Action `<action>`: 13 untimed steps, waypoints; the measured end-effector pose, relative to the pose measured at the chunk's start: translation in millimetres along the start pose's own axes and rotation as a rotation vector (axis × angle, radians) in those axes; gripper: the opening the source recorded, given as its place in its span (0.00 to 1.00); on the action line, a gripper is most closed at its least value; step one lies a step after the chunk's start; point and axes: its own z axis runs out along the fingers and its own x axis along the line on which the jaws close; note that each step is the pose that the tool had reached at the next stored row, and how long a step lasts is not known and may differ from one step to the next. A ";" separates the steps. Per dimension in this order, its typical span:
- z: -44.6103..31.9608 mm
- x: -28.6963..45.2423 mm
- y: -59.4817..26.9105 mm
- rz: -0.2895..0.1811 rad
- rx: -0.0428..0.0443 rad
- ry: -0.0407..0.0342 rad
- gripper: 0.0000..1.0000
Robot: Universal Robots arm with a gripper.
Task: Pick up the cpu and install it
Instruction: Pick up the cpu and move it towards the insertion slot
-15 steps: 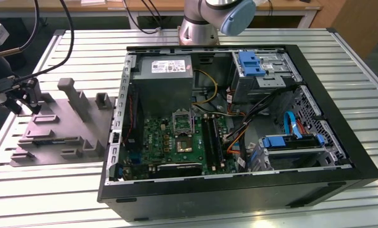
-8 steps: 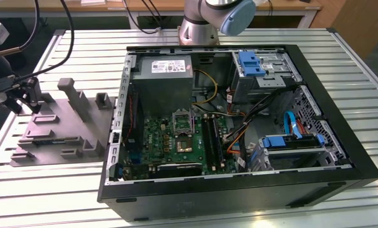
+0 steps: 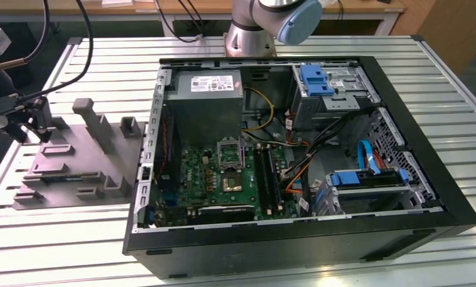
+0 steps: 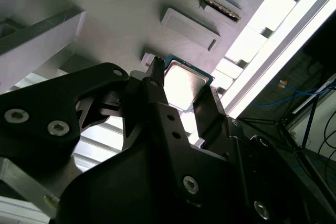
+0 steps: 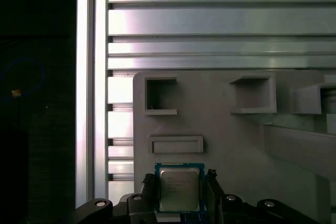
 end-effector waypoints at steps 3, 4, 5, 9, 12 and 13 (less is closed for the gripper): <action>-2.6 0.0 0.2 0.000 0.0000 0.0000 0.47; -3.5 0.0 0.3 0.000 0.0003 0.0001 0.47; -3.6 0.0 0.3 0.000 0.0002 -0.0001 0.47; -4.7 0.0 0.3 0.000 0.0003 0.0001 0.47; -5.4 0.0 0.4 0.000 0.0002 0.0000 0.47; -5.6 0.0 0.4 0.000 0.0002 0.0000 0.47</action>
